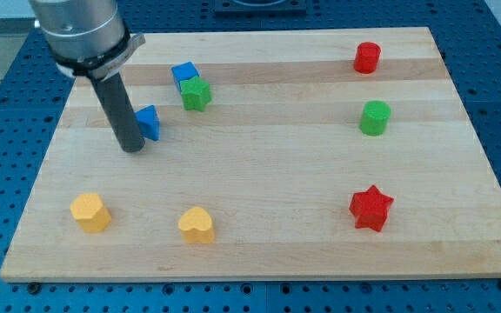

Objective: Push the blue triangle close to the blue cube

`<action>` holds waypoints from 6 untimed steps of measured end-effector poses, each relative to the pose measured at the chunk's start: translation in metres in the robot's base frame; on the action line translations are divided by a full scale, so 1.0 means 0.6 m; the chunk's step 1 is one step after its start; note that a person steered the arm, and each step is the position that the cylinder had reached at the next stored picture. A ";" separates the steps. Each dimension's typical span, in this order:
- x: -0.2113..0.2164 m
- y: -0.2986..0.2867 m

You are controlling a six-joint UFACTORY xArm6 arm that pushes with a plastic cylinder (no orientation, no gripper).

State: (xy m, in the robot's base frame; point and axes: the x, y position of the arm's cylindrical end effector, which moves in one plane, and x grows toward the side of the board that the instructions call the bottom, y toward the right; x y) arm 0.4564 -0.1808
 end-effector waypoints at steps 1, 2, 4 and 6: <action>0.066 -0.001; 0.003 -0.002; -0.071 0.025; -0.113 0.028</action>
